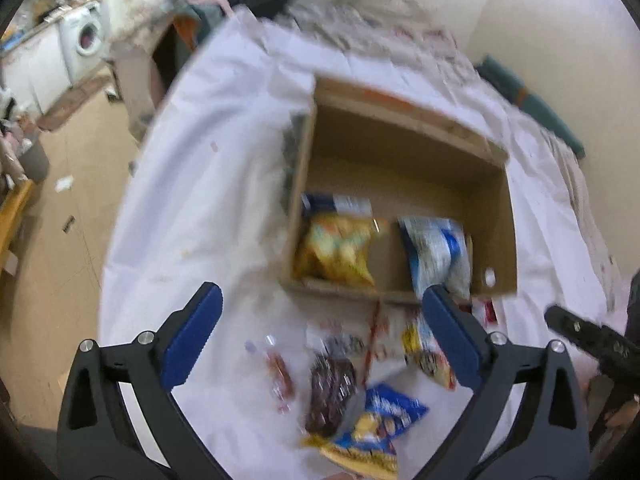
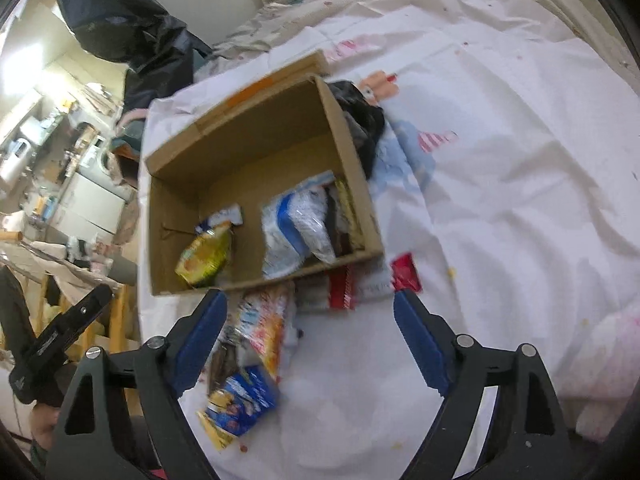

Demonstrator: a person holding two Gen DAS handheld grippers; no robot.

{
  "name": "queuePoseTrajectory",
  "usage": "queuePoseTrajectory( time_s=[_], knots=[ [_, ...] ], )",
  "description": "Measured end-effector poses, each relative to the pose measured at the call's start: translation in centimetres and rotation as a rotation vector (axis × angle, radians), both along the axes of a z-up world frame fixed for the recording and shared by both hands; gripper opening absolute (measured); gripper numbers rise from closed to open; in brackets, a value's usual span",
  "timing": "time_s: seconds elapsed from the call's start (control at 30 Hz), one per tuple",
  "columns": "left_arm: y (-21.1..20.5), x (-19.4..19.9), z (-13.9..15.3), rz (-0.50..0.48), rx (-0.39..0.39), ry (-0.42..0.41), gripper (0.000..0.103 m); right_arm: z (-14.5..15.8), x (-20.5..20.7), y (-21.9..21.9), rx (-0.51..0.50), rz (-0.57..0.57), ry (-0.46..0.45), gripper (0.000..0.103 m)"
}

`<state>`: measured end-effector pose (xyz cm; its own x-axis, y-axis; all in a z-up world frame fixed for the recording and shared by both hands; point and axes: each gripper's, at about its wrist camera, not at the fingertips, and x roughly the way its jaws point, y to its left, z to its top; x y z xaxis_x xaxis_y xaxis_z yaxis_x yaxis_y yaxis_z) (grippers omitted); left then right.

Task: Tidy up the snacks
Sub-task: 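Move both grippers back toward the remaining snacks, then grasp the blue cartoon snack bag with the left gripper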

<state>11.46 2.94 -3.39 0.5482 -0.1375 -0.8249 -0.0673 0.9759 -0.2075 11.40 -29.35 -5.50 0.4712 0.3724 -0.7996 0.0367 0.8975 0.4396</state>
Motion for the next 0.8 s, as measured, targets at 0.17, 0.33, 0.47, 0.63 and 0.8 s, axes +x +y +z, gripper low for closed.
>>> queuePoseTrajectory(
  time_s=[0.17, 0.33, 0.47, 0.63, 0.8],
  knots=[
    [-3.9, 0.2, -4.3, -0.21, 0.01, 0.234, 0.099, -1.4, 0.2, -0.4, -0.043, -0.011, 0.038, 0.088],
    [-8.5, -1.1, -8.7, -0.391, 0.102, 0.364, 0.099, -2.7, 0.5, -1.8, -0.027, -0.057, 0.084, 0.088],
    [-10.5, -2.0, -11.8, -0.455, 0.16, 0.444, 0.099, -3.1, 0.6, -2.2, -0.022, -0.08, 0.095, 0.088],
    [-12.1, -2.7, -12.7, -0.511, 0.236, 0.427, 0.086, -3.2, 0.7, -1.6, -0.032, -0.059, 0.098, 0.088],
    [-12.2, -3.4, -12.4, -0.512, 0.273, 0.385, 0.06, -3.1, 0.7, -1.4, -0.029, -0.06, 0.101, 0.088]
  ],
)
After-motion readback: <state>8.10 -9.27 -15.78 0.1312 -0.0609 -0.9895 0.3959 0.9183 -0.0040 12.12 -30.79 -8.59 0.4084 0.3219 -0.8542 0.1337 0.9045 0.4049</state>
